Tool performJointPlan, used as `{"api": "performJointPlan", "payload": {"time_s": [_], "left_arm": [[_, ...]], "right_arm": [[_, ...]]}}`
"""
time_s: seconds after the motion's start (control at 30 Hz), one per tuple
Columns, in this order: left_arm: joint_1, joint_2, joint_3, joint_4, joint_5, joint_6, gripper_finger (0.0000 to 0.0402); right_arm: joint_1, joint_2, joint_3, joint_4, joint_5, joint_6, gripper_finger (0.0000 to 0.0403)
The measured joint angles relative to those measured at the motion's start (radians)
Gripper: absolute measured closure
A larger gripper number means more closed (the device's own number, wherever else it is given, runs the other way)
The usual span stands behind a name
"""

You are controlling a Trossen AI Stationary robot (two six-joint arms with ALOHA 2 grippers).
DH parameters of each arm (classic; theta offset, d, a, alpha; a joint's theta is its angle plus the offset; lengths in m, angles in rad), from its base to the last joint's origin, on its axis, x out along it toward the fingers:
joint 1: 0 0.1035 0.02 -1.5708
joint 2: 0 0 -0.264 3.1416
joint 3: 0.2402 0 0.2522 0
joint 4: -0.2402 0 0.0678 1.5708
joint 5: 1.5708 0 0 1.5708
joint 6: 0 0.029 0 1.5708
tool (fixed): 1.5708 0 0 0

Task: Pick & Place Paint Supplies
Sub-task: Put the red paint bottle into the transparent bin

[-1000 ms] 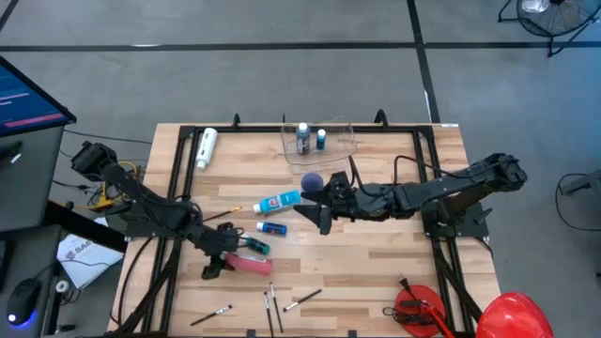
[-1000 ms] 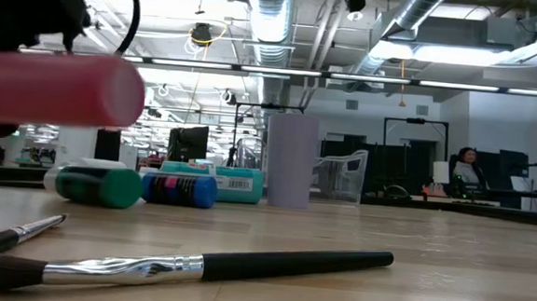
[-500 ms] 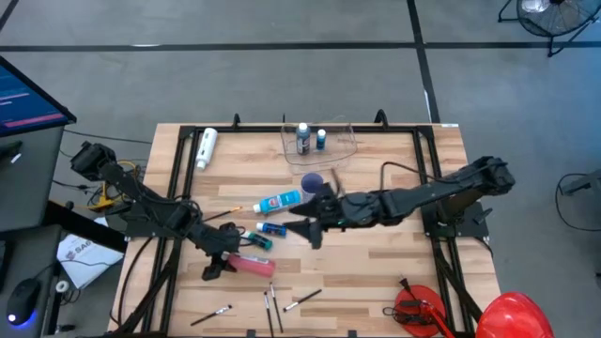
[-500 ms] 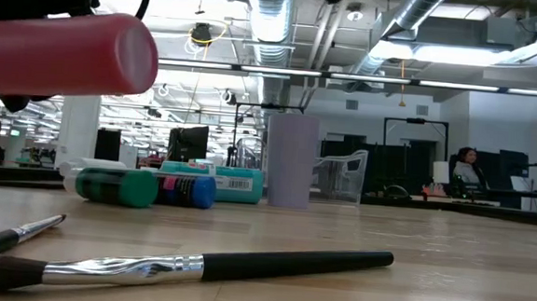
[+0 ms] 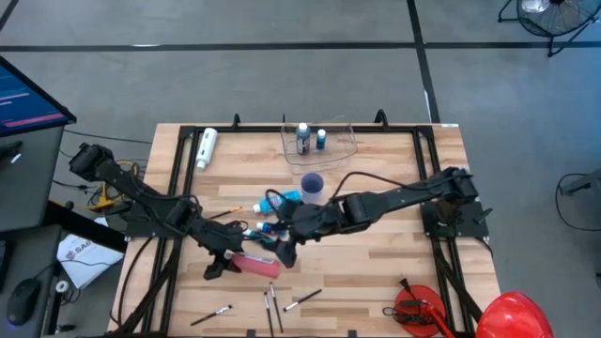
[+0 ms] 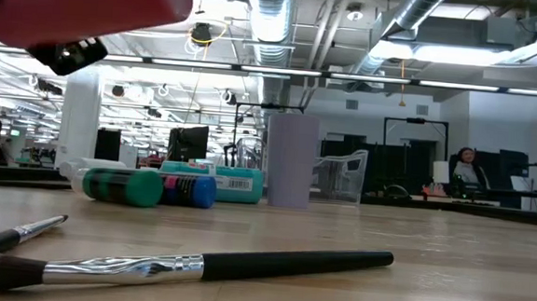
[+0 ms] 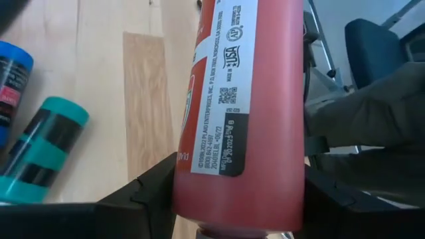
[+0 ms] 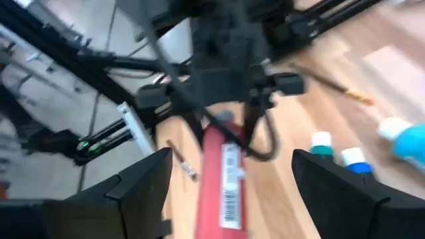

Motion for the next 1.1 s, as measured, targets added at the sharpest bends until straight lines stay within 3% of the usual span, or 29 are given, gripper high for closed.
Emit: {"api": "performJointPlan", "payload": {"time_s": [0.37, 1.1], "left_arm": [[0.065, 0.000, 0.000, -0.007, -0.003, 0.028, 0.0191], [0.161, 0.000, 0.042, 0.117, -0.006, 0.072, 0.0191]], "right_arm": [[0.000, 0.111, 0.129, -0.270, -0.125, -0.007, 0.0101], [-0.041, 0.114, 0.133, -0.373, -0.177, -0.052, 0.0101]]}}
